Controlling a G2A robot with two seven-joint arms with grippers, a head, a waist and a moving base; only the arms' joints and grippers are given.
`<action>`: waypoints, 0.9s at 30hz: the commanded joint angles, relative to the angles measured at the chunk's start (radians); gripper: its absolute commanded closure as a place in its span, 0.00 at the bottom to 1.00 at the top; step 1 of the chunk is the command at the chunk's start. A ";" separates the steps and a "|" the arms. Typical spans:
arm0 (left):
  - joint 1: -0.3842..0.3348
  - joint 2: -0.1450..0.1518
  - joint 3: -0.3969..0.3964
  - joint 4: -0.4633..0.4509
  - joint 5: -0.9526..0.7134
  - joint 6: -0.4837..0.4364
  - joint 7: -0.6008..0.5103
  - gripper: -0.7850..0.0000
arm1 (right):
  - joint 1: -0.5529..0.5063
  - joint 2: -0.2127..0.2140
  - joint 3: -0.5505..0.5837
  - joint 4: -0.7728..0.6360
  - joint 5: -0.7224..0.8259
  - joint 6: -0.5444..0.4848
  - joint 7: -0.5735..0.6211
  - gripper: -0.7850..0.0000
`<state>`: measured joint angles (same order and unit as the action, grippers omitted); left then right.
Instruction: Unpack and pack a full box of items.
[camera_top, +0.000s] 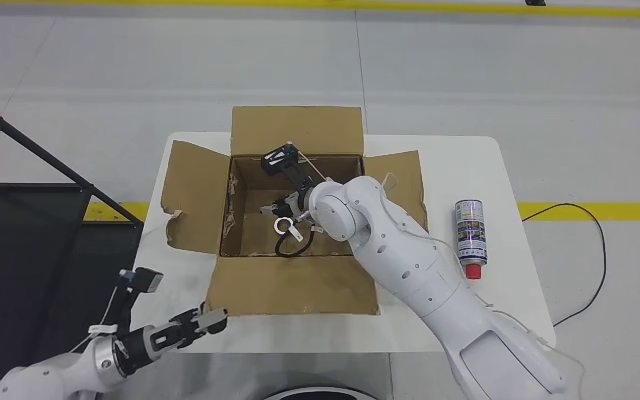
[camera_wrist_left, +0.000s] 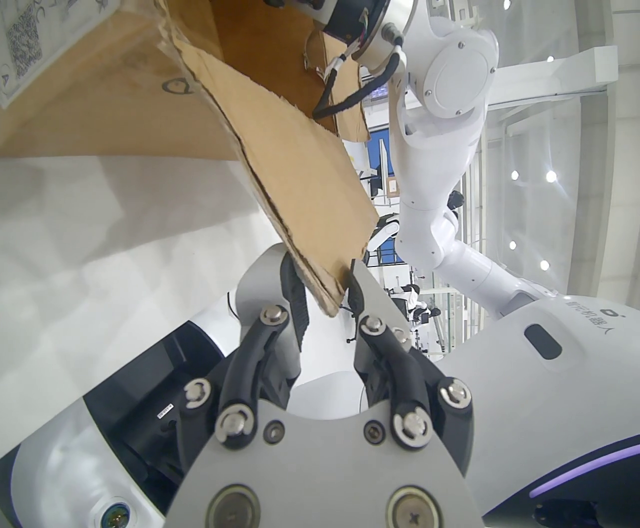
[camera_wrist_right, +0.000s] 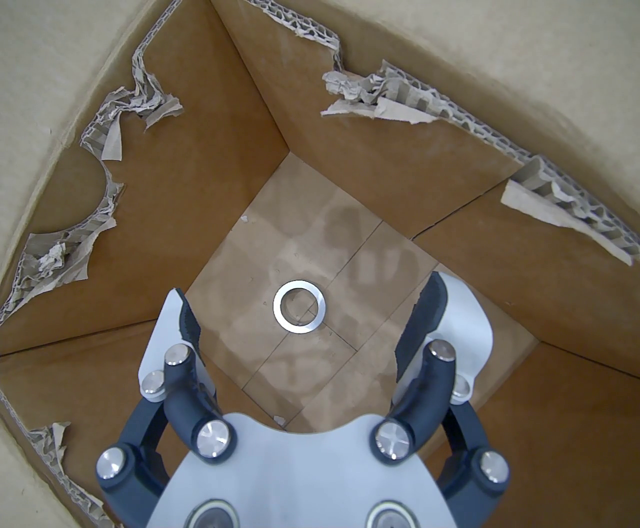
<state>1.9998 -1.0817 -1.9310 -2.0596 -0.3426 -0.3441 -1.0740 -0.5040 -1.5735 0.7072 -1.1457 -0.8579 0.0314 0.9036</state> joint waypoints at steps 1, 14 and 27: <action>0.002 0.001 0.001 0.000 -0.001 0.000 -0.003 1.00 | 0.000 0.000 0.000 0.000 0.000 0.000 0.000 0.00; 0.009 0.008 -0.005 0.006 -0.009 -0.006 -0.015 1.00 | -0.003 -0.021 -0.026 0.033 -0.016 -0.008 0.043 0.00; 0.023 0.016 -0.024 0.034 -0.064 -0.010 -0.061 1.00 | 0.018 -0.044 -0.038 0.069 -0.035 -0.002 0.084 0.00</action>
<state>2.0219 -1.0659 -1.9529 -2.0283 -0.4016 -0.3543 -1.1320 -0.4871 -1.6162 0.6698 -1.0779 -0.8906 0.0293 0.9862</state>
